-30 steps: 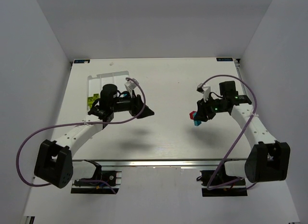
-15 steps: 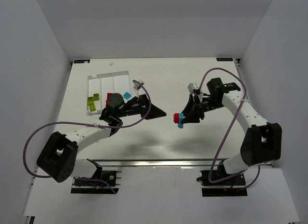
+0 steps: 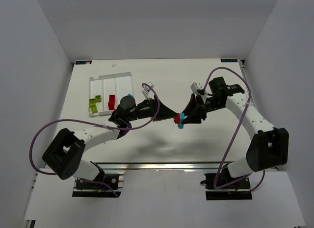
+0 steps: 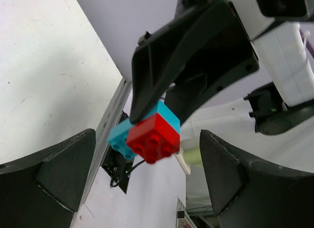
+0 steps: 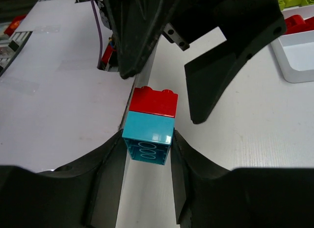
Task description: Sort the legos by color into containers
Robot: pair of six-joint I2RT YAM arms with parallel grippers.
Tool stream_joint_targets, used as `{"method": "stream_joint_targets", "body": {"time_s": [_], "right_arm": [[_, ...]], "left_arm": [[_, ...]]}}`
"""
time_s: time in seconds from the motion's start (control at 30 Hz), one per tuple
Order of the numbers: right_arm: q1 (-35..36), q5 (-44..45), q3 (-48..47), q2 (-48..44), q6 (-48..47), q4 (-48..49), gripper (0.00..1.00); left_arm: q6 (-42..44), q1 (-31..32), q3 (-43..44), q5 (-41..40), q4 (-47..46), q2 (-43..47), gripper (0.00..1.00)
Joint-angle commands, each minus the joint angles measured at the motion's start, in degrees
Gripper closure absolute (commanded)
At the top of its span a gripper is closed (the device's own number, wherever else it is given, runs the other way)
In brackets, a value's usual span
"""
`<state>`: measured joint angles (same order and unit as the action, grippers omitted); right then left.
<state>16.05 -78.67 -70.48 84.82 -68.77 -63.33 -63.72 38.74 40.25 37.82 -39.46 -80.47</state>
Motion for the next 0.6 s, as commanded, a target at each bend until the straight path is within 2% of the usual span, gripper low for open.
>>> {"method": "stream_joint_targets", "body": {"time_s": [0.0, 0.1, 0.4, 0.57], "right_arm": [[1.00, 0.01, 3.49, -5.18, 14.08, 16.26, 1.00], [1.61, 0.45, 5.52, -7.03, 18.75, 20.17, 1.00], [1.96, -0.34, 4.12, -4.92, 17.00, 17.01, 1.00], [1.87, 3.16, 5.79, -6.33, 21.39, 22.62, 1.00]], "left_arm": [[1.66, 0.99, 3.17, -2.05, 1.67, -0.83, 0.03], [2.90, 1.51, 3.61, -1.61, 1.41, -1.18, 0.04], [2.46, 1.51, 2.99, -0.12, 1.93, -1.01, 0.15], [3.43, 1.51, 3.26, -1.00, 5.18, 0.40, 0.17]]}}
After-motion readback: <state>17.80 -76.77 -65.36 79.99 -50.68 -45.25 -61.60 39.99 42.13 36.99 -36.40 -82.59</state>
